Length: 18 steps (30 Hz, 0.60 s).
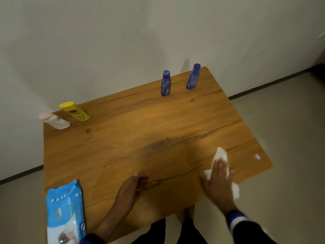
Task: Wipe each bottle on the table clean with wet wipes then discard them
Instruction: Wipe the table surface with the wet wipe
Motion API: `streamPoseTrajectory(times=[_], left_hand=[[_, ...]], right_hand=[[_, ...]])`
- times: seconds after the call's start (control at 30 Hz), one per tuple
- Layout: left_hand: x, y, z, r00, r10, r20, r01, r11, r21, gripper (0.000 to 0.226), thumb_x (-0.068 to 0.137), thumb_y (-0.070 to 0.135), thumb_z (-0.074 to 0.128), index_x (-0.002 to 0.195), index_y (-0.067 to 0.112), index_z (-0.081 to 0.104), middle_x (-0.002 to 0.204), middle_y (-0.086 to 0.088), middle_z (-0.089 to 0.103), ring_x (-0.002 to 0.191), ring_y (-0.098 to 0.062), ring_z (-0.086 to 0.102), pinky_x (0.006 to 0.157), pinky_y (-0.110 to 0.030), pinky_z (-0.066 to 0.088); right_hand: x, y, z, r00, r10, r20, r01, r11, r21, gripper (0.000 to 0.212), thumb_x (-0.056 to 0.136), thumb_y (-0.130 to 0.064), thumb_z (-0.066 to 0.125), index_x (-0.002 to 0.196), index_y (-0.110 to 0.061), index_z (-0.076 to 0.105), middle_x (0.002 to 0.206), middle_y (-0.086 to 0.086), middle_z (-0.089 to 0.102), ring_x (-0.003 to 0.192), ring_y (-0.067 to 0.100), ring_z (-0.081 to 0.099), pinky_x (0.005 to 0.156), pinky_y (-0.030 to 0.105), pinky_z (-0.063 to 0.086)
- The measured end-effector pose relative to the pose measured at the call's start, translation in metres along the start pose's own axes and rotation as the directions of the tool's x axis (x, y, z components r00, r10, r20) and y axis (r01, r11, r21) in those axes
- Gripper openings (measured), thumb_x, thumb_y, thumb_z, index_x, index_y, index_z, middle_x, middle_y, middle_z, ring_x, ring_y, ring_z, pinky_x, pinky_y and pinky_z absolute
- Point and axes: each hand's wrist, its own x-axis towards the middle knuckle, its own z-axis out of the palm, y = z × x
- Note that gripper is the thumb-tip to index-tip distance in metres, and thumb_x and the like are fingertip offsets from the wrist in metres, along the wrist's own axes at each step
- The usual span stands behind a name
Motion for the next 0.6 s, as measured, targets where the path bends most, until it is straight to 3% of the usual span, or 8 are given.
streamPoseTrajectory(times=[0.07, 0.17, 0.3, 0.43, 0.5, 0.6], left_hand=[[-0.007, 0.003, 0.01, 1.0, -0.008, 0.011, 0.008, 1.0, -0.001, 0.05, 0.106, 0.033, 0.03, 0.108, 0.004, 0.07, 0.094, -0.005, 0.079, 0.088, -0.019, 0.071, 0.071, -0.026, 0.053], [-0.015, 0.007, 0.026, 1.0, 0.029, 0.0, -0.029, 1.0, 0.005, 0.05, 0.108, 0.031, 0.029, 0.11, 0.001, 0.069, 0.1, -0.013, 0.077, 0.09, -0.024, 0.069, 0.073, -0.028, 0.053], [-0.021, 0.01, 0.042, 0.997, 0.07, -0.03, -0.071, 0.997, -0.013, 0.05, 0.108, 0.028, 0.029, 0.111, -0.001, 0.069, 0.104, -0.02, 0.075, 0.094, -0.032, 0.068, 0.077, -0.033, 0.054], [-0.028, 0.008, 0.047, 0.998, 0.05, -0.041, -0.052, 0.998, -0.043, 0.05, 0.108, 0.03, 0.029, 0.109, 0.002, 0.07, 0.1, -0.018, 0.076, 0.086, -0.023, 0.07, 0.069, -0.024, 0.055], [-0.03, 0.005, 0.047, 0.998, 0.05, -0.047, -0.051, 0.999, -0.018, 0.049, 0.107, 0.033, 0.03, 0.108, 0.007, 0.072, 0.098, -0.012, 0.078, 0.085, -0.019, 0.072, 0.072, -0.027, 0.054], [-0.034, 0.006, 0.042, 0.997, 0.05, -0.05, -0.049, 0.999, 0.024, 0.039, 0.105, 0.033, 0.039, 0.106, 0.015, 0.073, 0.097, -0.003, 0.079, 0.09, -0.017, 0.074, 0.074, -0.027, 0.053]], right_hand=[[-0.032, -0.029, 0.016, 0.987, -0.16, -0.017, 0.161, 0.983, 0.086, 0.089, 0.094, -0.065, 0.029, 0.156, -0.005, 0.01, 0.164, 0.014, 0.008, 0.152, 0.029, 0.006, 0.12, 0.056, 0.009], [-0.078, -0.072, 0.041, 0.87, -0.493, -0.01, 0.49, 0.863, 0.123, 0.085, 0.095, -0.063, 0.037, 0.156, -0.009, 0.015, 0.165, 0.009, 0.008, 0.152, 0.027, 0.012, 0.117, 0.052, 0.008], [-0.086, -0.082, 0.039, 0.756, -0.654, 0.018, 0.654, 0.756, 0.019, 0.074, 0.098, -0.059, 0.032, 0.154, -0.01, 0.028, 0.162, 0.01, 0.023, 0.15, 0.026, 0.019, 0.112, 0.054, 0.016], [-0.064, -0.068, 0.024, 0.582, -0.813, 0.028, 0.812, 0.579, -0.073, 0.046, 0.092, -0.038, 0.054, 0.133, -0.016, 0.06, 0.144, 0.004, 0.054, 0.135, 0.022, 0.049, 0.11, 0.055, 0.033], [-0.054, -0.068, 0.008, 0.582, -0.813, 0.022, 0.812, 0.579, -0.075, 0.033, 0.081, -0.027, 0.07, 0.114, -0.022, 0.071, 0.13, -0.001, 0.066, 0.123, 0.019, 0.06, 0.104, 0.048, 0.046], [-0.04, -0.085, -0.025, 0.731, -0.677, -0.086, 0.682, 0.729, 0.057, 0.011, 0.079, -0.025, 0.073, 0.09, -0.027, 0.073, 0.102, -0.006, 0.072, 0.1, 0.018, 0.068, 0.089, 0.036, 0.055]])
